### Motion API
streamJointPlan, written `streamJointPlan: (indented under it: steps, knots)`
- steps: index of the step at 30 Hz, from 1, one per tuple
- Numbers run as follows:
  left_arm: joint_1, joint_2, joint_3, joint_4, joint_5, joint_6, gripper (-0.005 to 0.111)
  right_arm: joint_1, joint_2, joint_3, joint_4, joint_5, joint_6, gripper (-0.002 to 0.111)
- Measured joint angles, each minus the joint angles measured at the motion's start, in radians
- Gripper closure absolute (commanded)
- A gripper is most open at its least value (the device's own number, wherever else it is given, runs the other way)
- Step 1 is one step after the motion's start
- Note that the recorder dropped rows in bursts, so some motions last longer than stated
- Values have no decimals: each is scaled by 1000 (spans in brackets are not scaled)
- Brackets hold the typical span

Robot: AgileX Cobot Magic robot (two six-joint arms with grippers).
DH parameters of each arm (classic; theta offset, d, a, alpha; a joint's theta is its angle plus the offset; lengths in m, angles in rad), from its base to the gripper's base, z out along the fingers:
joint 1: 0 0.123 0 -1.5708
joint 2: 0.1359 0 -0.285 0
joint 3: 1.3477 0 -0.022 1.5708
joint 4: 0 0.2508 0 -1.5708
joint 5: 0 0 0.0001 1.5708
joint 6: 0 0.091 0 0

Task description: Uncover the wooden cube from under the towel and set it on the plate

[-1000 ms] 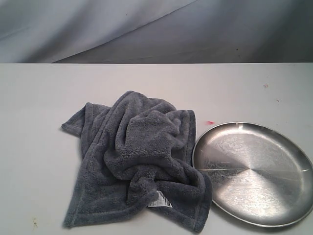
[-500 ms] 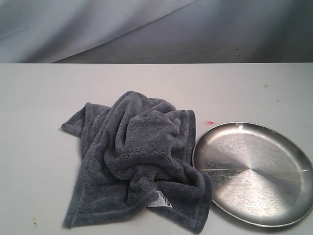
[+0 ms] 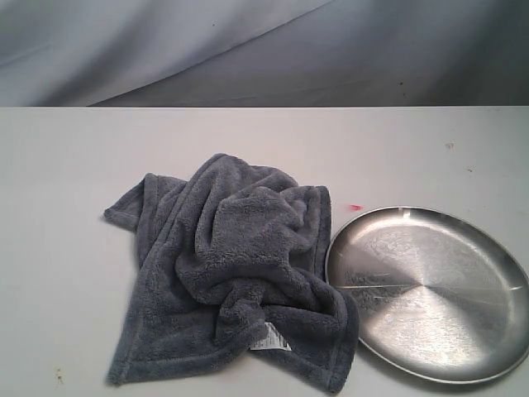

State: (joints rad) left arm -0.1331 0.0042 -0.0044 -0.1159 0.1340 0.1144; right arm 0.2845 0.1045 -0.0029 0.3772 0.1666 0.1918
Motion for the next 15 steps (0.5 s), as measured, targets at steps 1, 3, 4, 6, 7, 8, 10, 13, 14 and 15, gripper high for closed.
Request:
streamJointPlan:
  steps: [1, 3, 4, 6, 7, 8, 10, 13, 14, 15]
  knots:
    - [0, 0, 0, 0, 0, 0, 107, 23, 28, 0, 4, 0, -10, 108]
    - [0, 0, 0, 0, 0, 0, 107, 67, 81, 0, 8, -11, -17, 108]
    - [0, 0, 0, 0, 0, 0, 107, 87, 112, 0, 10, -22, -19, 108]
    - [0, 0, 0, 0, 0, 0, 107, 119, 171, 0, 10, -55, -25, 108]
    - [0, 0, 0, 0, 0, 0, 107, 136, 206, 0, 10, -70, -25, 108]
    - [0, 0, 0, 0, 0, 0, 107, 151, 242, -5, 7, -73, -27, 108]
    - [0, 0, 0, 0, 0, 0, 107, 175, 322, -30, -20, -73, -31, 108]
    - [0, 0, 0, 0, 0, 0, 107, 200, 447, -109, -69, -66, -33, 108]
    - [0, 0, 0, 0, 0, 0, 107, 202, 494, -141, -81, -61, -33, 108]
    - [0, 0, 0, 0, 0, 0, 107, 204, 533, -173, -92, -56, -33, 108]
